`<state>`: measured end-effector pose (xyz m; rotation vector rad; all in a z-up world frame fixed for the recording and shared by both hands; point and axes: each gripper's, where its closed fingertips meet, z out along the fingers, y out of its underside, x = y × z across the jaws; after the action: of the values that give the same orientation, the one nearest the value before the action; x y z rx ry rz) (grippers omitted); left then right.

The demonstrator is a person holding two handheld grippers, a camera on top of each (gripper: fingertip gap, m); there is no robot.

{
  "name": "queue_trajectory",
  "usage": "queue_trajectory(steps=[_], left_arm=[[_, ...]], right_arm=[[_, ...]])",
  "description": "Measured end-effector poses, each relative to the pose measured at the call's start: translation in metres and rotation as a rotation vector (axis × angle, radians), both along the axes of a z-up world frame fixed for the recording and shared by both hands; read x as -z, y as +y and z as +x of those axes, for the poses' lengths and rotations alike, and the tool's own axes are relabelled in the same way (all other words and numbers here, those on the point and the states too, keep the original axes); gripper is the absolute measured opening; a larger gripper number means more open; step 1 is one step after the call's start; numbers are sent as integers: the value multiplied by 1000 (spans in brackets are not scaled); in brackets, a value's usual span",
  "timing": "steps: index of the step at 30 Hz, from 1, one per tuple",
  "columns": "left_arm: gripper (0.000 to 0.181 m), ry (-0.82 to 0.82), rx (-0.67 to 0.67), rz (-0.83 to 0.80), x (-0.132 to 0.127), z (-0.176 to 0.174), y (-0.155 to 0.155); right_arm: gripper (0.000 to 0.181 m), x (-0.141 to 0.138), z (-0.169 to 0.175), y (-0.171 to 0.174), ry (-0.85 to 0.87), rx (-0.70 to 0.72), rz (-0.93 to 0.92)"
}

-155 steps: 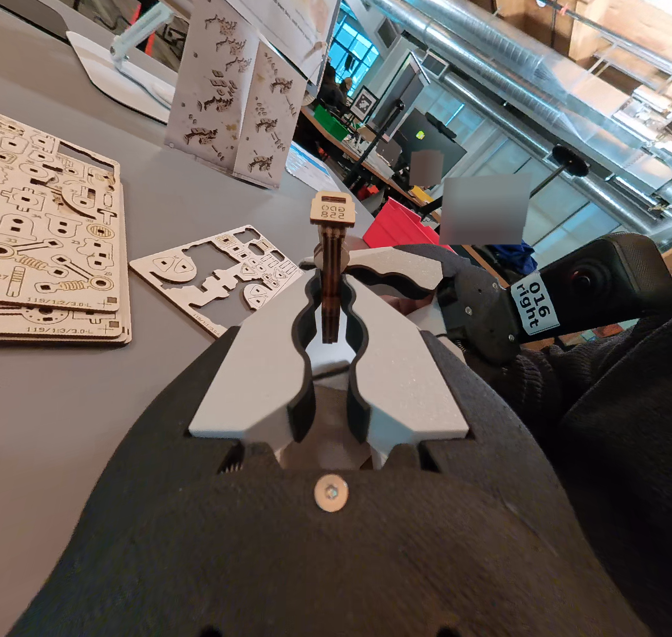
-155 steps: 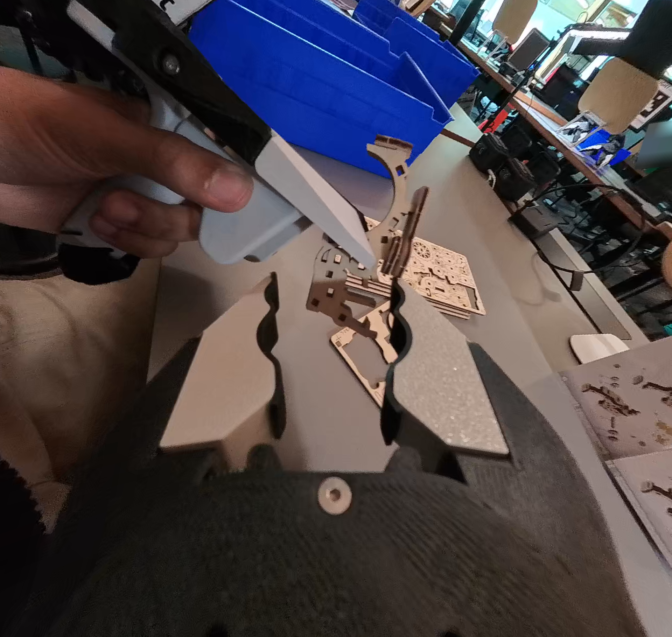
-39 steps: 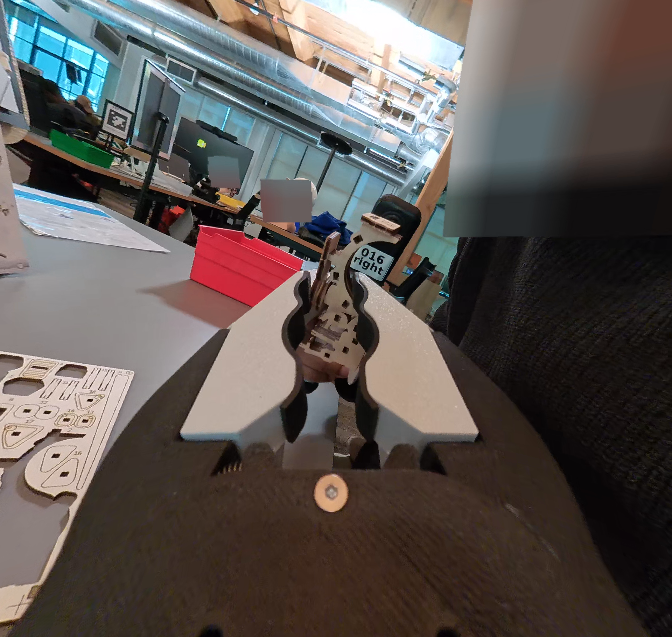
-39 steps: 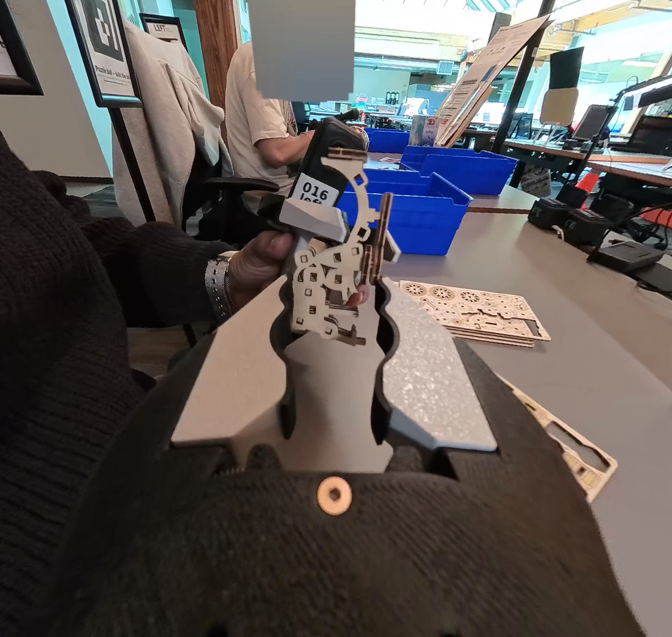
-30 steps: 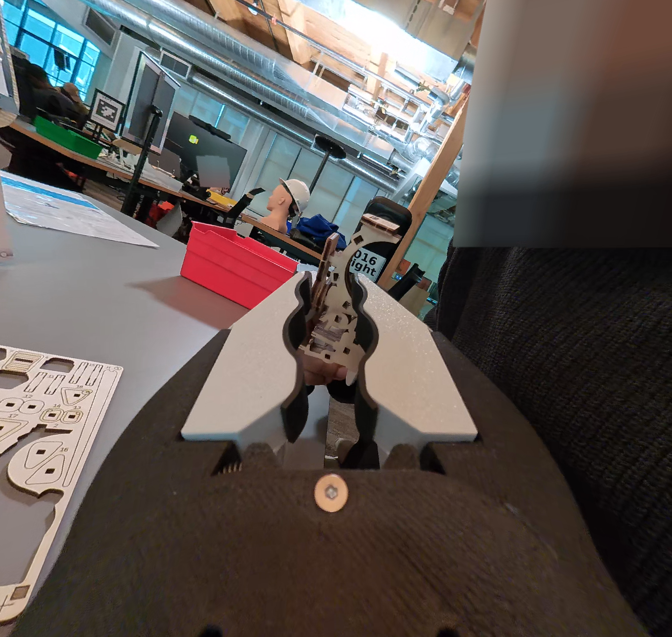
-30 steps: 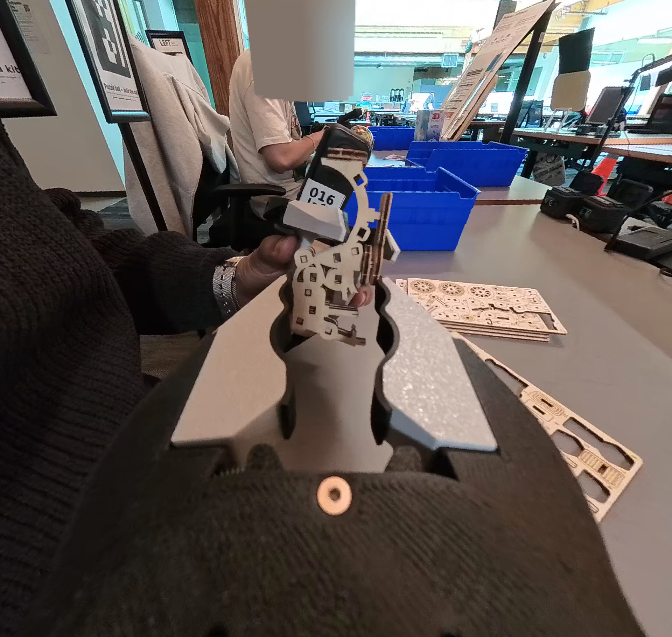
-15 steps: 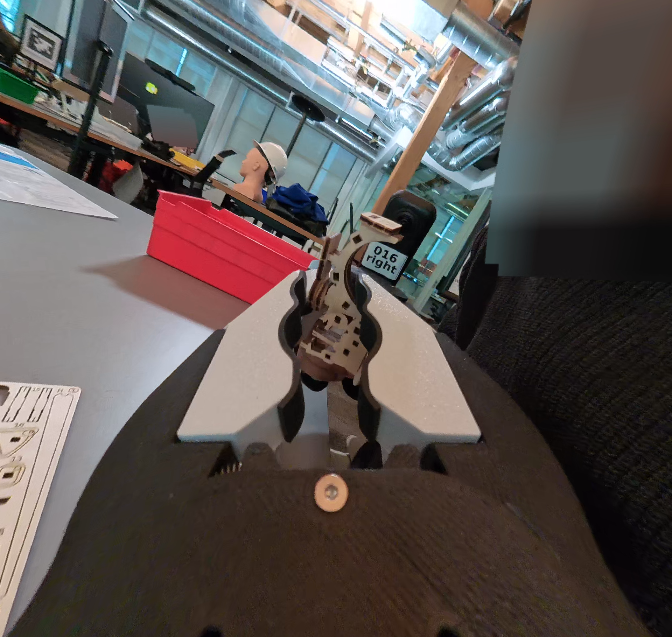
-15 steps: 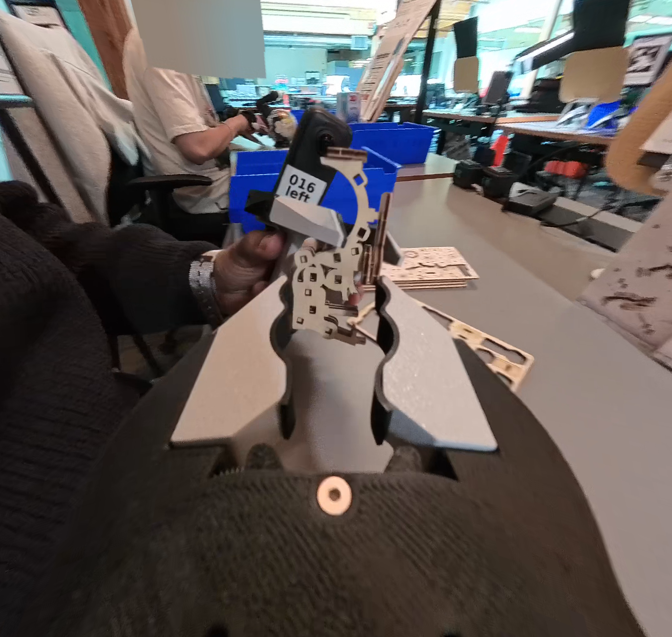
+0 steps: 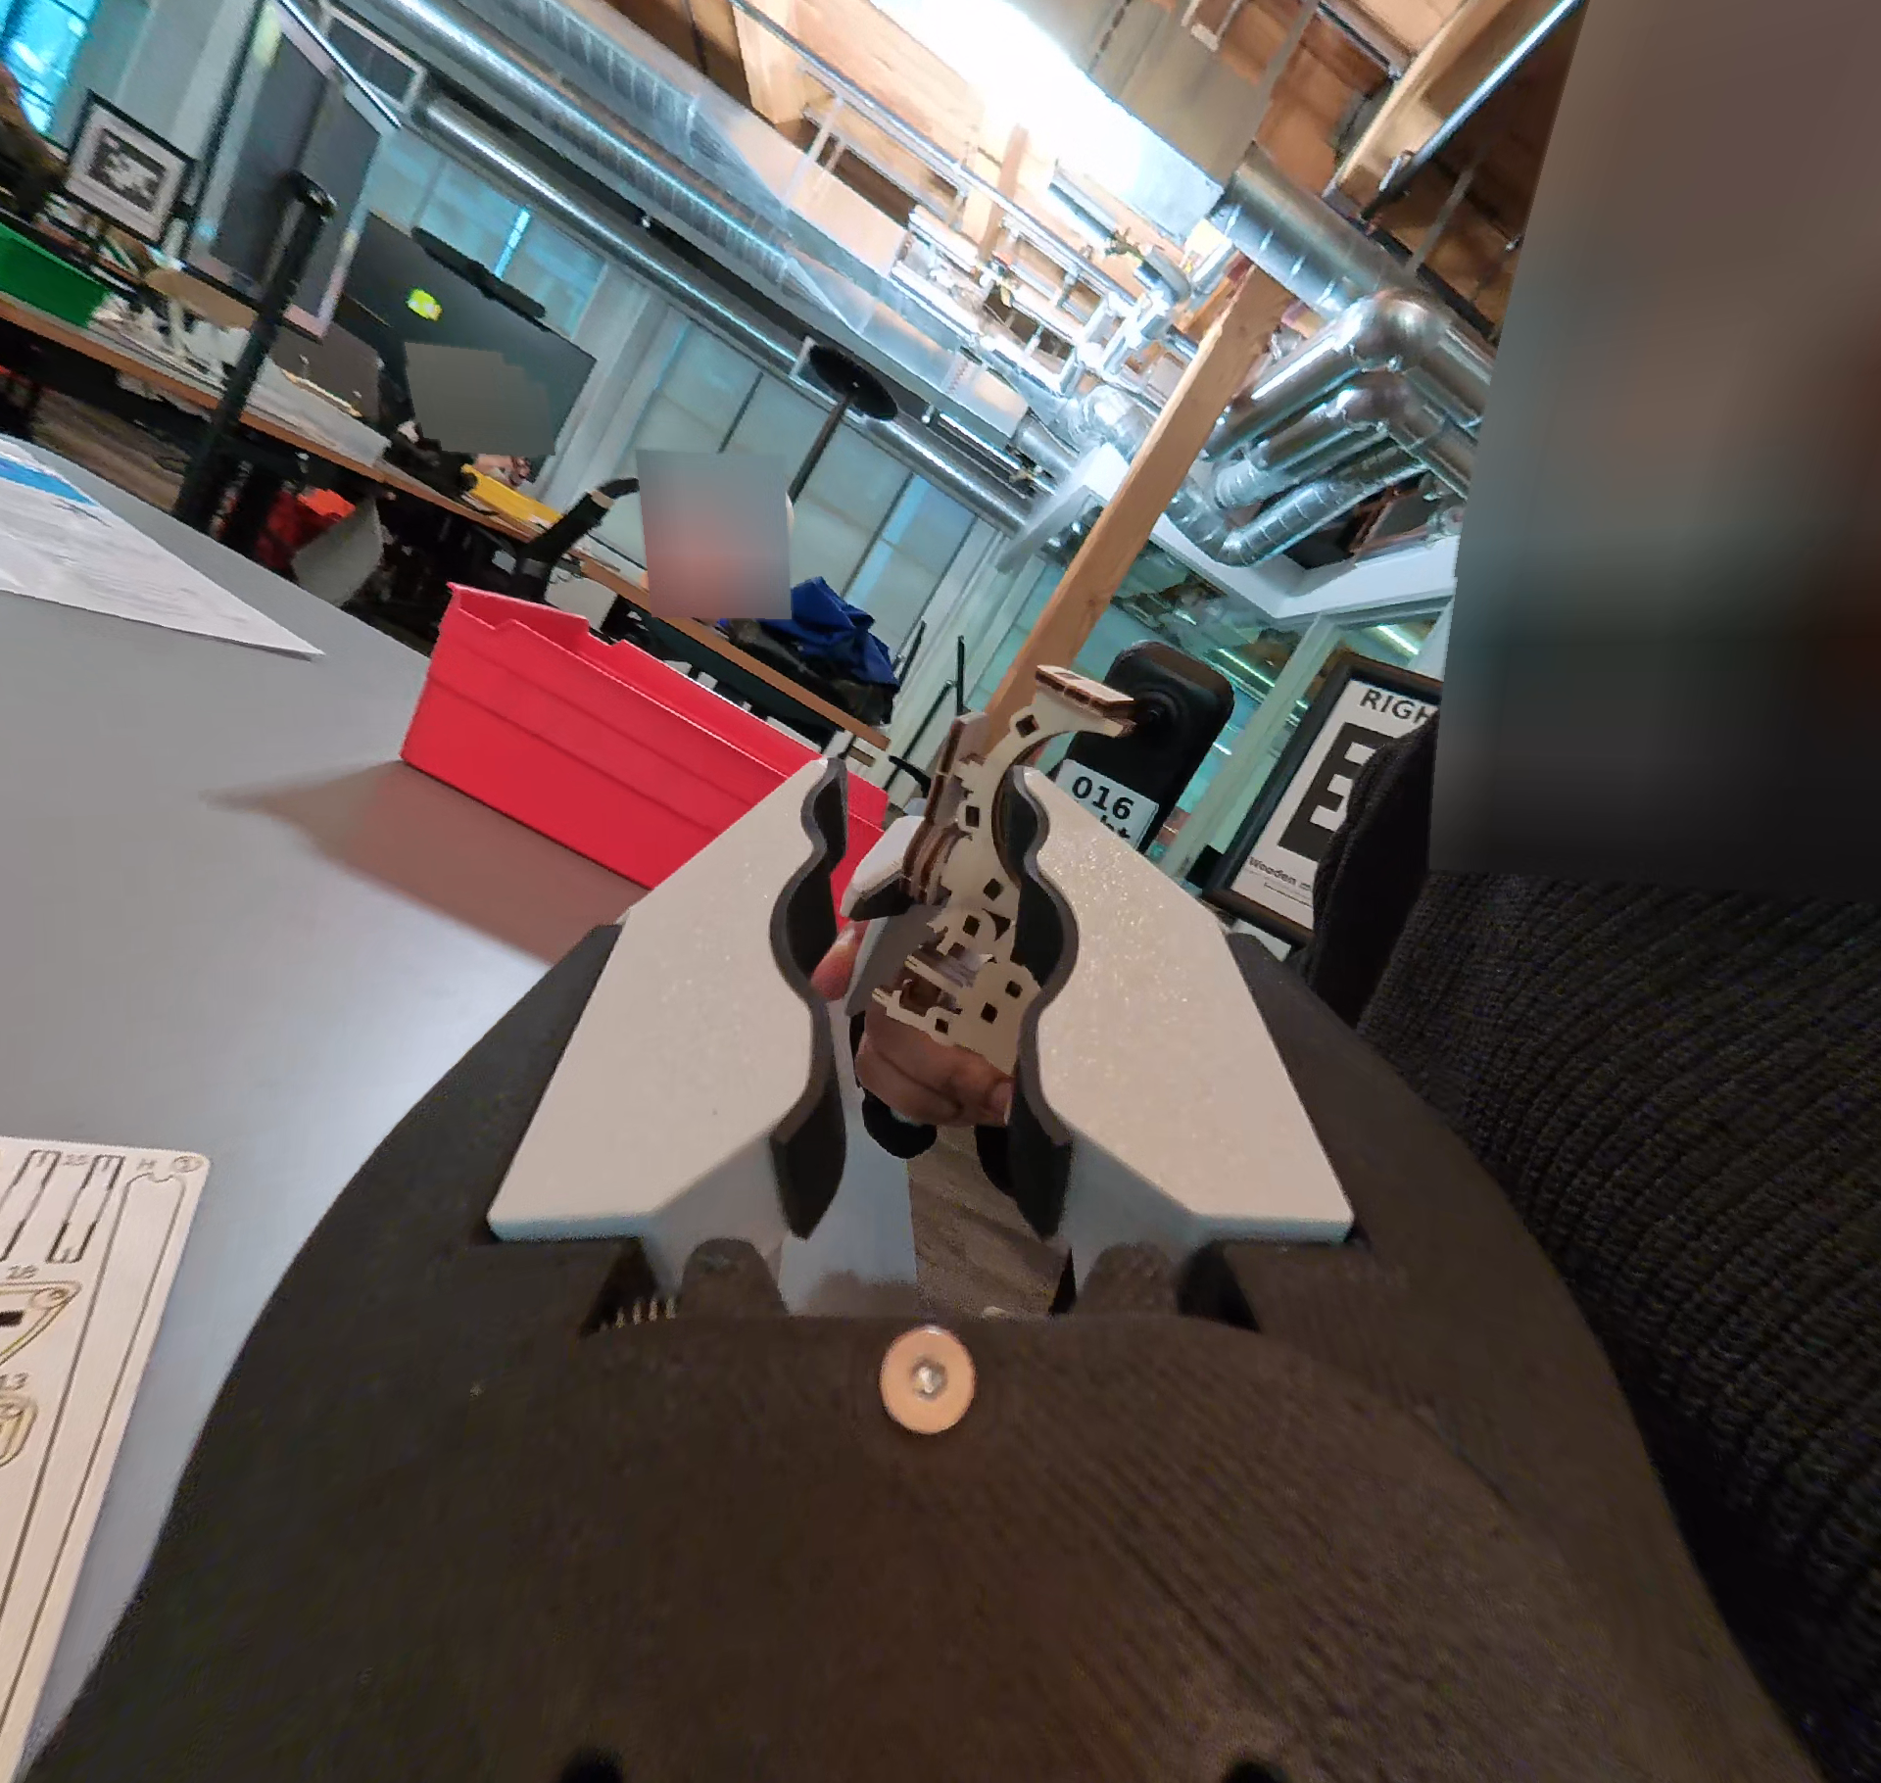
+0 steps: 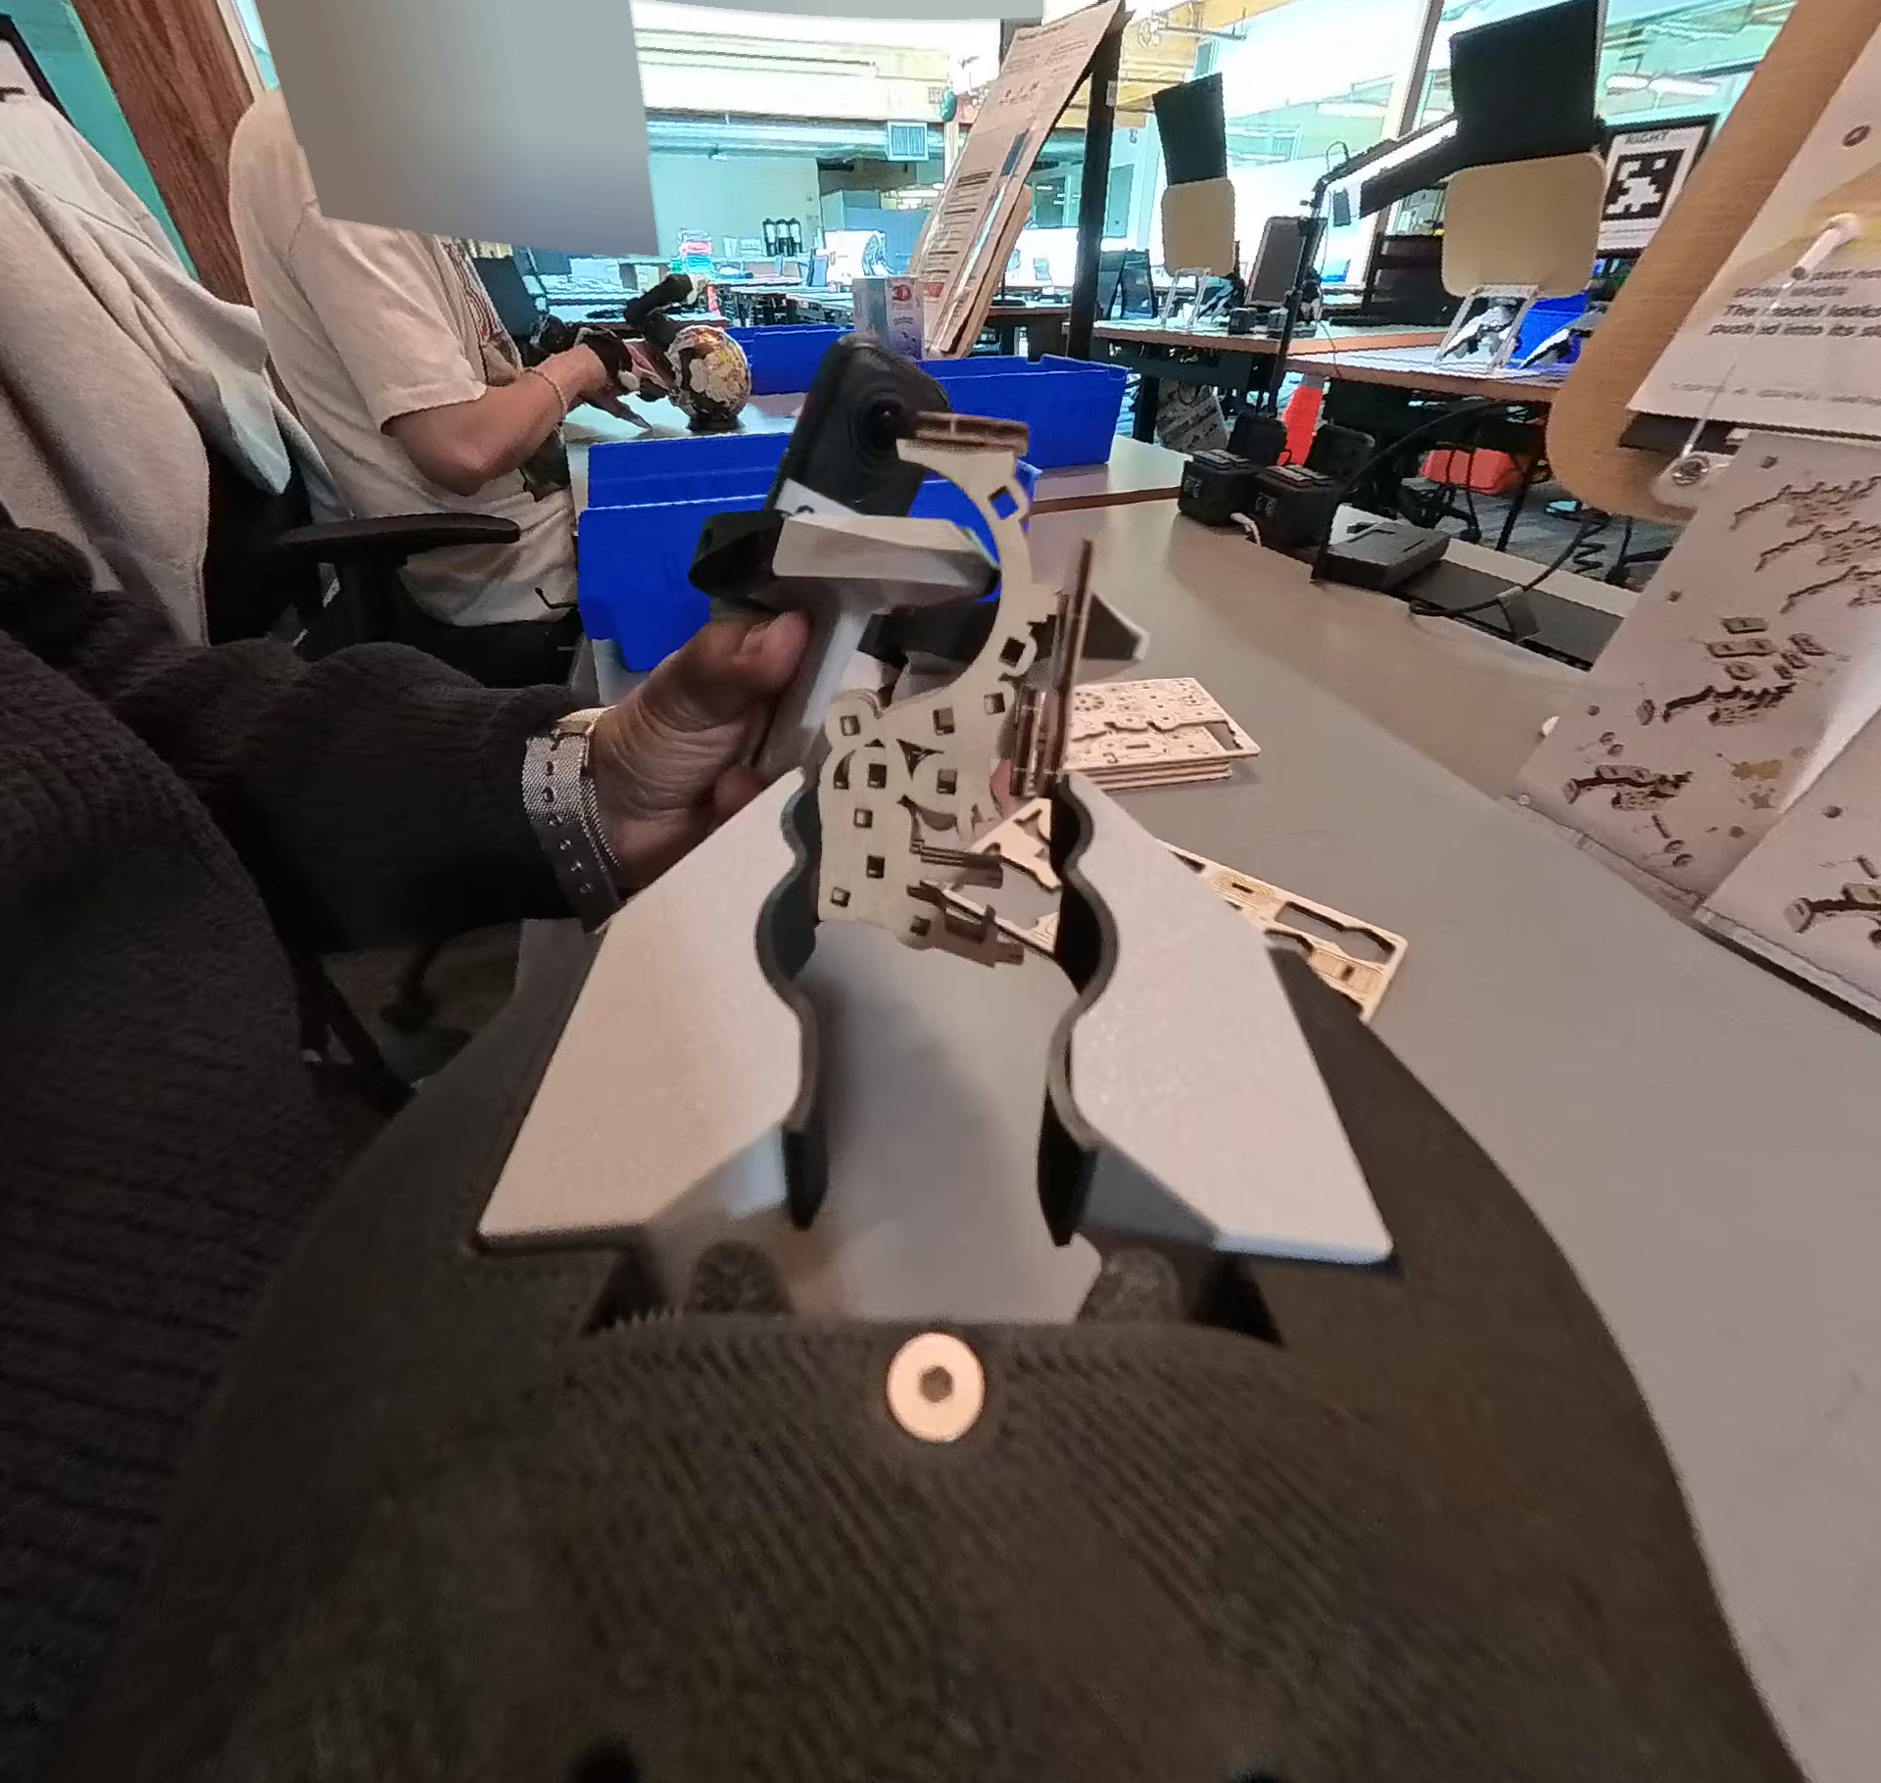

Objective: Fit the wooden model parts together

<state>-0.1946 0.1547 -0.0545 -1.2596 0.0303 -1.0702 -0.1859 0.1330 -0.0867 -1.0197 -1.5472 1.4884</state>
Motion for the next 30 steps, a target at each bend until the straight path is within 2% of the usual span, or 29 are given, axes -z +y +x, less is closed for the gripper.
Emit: queue_trajectory(steps=[9, 14, 20, 23, 30], left_arm=[[37, -22, -51, -39, 4, -10, -15], [47, -111, -31, -17, -3, -16, -34], [49, -151, -122, -9, -5, -32, -51], [49, -183, -102, -3, -7, -32, -60], [50, -184, -150, -2, -6, -37, -69]], right_arm=[[45, -1, -12, -17, 1, -93, -16], [45, -4, -21, -29, 3, -167, -48], [45, -6, -30, -44, 2, -249, -81], [45, -7, -34, -50, 2, -279, -85], [45, -8, -39, -58, 2, -322, -91]])
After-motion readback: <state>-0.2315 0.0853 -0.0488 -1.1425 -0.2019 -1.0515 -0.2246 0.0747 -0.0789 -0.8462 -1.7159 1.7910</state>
